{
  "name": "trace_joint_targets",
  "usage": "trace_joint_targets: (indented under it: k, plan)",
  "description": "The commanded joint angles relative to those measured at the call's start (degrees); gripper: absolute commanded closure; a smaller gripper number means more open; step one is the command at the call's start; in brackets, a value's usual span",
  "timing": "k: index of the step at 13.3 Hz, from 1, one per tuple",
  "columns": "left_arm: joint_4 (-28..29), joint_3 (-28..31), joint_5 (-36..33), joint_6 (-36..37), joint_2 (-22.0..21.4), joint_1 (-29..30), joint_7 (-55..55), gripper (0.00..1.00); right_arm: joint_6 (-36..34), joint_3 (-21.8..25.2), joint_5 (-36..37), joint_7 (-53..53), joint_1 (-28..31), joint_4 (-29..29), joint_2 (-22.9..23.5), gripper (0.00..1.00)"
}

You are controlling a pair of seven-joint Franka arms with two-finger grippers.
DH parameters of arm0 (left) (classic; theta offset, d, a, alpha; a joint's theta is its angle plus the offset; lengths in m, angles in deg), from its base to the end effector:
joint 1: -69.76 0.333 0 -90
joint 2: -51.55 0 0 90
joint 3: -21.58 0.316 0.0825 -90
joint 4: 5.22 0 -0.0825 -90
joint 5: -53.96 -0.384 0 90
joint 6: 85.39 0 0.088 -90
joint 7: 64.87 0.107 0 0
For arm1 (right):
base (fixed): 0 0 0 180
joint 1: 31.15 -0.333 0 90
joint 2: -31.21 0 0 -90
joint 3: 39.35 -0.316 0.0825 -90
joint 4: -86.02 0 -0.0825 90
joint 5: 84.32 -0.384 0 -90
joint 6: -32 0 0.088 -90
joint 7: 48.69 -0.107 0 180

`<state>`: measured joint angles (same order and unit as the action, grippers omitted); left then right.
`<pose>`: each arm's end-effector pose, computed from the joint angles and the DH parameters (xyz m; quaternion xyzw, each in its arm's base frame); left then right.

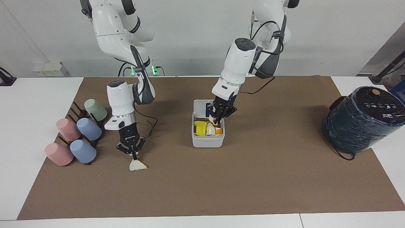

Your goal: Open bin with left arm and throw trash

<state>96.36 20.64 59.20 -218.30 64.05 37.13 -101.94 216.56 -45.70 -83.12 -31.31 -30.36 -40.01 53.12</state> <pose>0.5419 -0.3608 0.4695 0.9842 0.0558 0.1103 0.1270 0.6000 0.0577 0.2818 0.9299 0.1886 0.3153 0.0167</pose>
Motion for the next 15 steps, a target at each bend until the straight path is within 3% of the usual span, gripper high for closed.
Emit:
trace_joint_targets:
  k: [1,4,5,6,7,12,15]
  plan:
    - [-2.51,0.85,0.30,3.77,0.15,0.46,0.32,0.37,0.27,-0.41,1.09,-1.92,-0.09,-0.35,0.50,0.37]
    - [-8.74,0.85,-0.49,13.26,2.61,5.28,4.26,0.38,4.82,-0.41,1.00,-1.92,-0.09,-1.49,2.00,0.37]
    - [-9.89,0.85,-0.40,15.81,2.61,7.30,8.46,0.38,5.37,-0.41,1.00,-1.92,-0.09,-1.75,2.00,0.55]
    - [-10.25,0.85,-0.40,17.66,2.61,9.75,12.07,0.38,5.63,-0.41,1.00,-1.92,-0.01,-1.67,2.09,0.89]
    - [-10.34,0.85,-0.40,19.42,2.26,11.95,15.24,0.38,5.55,-0.41,1.00,-1.92,-0.01,-1.32,2.00,1.00]
    - [-12.63,1.03,-2.93,30.15,0.52,22.06,32.46,0.37,5.46,-0.41,1.00,-2.18,-0.09,-1.23,0.95,1.00]
    - [-12.45,1.12,-4.18,35.51,-2.74,26.47,38.28,0.32,1.88,-0.94,1.00,-2.18,-1.05,-0.97,-3.70,1.00]
